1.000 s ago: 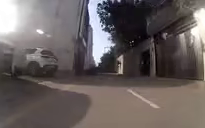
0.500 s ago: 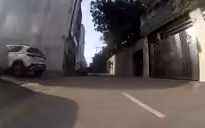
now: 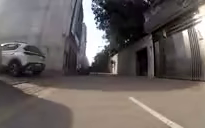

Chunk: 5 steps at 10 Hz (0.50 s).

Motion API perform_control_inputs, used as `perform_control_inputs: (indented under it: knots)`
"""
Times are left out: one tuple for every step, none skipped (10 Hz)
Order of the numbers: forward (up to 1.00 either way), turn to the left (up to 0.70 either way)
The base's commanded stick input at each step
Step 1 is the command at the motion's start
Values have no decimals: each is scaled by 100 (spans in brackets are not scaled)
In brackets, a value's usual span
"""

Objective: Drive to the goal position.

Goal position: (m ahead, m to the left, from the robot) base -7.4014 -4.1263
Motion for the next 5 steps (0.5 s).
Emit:
perform_control_inputs:
  knots:
    - [85,0]
    - [85,0]
    - [85,0]
    - [85,0]
    - [85,-5]
